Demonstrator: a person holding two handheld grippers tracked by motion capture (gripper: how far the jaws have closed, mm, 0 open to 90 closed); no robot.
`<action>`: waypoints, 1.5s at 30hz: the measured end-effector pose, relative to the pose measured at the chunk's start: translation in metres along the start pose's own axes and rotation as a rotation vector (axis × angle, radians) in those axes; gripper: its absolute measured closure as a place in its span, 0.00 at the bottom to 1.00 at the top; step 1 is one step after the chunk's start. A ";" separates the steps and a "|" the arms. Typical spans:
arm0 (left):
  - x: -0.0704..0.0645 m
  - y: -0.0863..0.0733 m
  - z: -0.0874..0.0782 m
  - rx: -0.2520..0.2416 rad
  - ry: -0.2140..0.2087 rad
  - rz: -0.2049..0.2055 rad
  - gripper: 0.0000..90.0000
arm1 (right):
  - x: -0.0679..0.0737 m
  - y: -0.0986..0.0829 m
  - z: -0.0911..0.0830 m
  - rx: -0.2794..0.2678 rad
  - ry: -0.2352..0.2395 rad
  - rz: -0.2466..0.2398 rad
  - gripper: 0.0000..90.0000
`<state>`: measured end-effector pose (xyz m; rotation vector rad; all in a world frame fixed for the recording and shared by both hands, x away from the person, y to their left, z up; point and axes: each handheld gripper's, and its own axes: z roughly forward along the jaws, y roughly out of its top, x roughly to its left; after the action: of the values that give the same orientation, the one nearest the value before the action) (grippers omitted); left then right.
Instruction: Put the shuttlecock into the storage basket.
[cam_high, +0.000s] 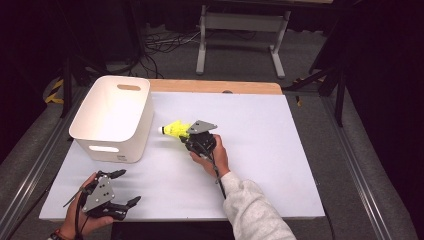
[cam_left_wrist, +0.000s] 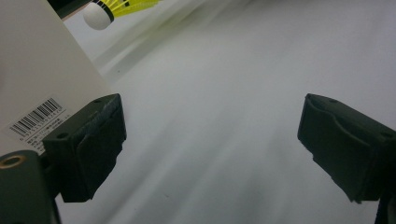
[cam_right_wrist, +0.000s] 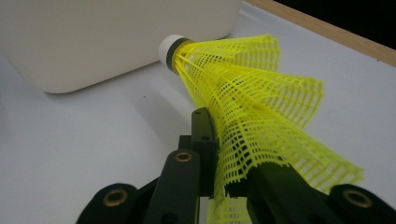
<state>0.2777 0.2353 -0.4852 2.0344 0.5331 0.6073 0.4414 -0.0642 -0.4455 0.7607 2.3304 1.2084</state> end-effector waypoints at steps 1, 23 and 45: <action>0.000 0.000 0.000 0.000 0.000 0.000 0.10 | 0.000 -0.001 -0.002 -0.002 -0.001 -0.007 0.95; 0.006 0.006 0.013 0.022 -0.004 -0.022 0.11 | 0.008 -0.018 -0.054 -0.064 0.075 -0.062 0.95; 0.020 0.047 0.074 0.066 -0.020 -0.017 0.18 | 0.030 -0.024 -0.077 -0.028 0.170 -0.150 0.95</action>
<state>0.3442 0.1758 -0.4749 2.0938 0.5646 0.5646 0.3670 -0.1036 -0.4271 0.4800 2.4505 1.2798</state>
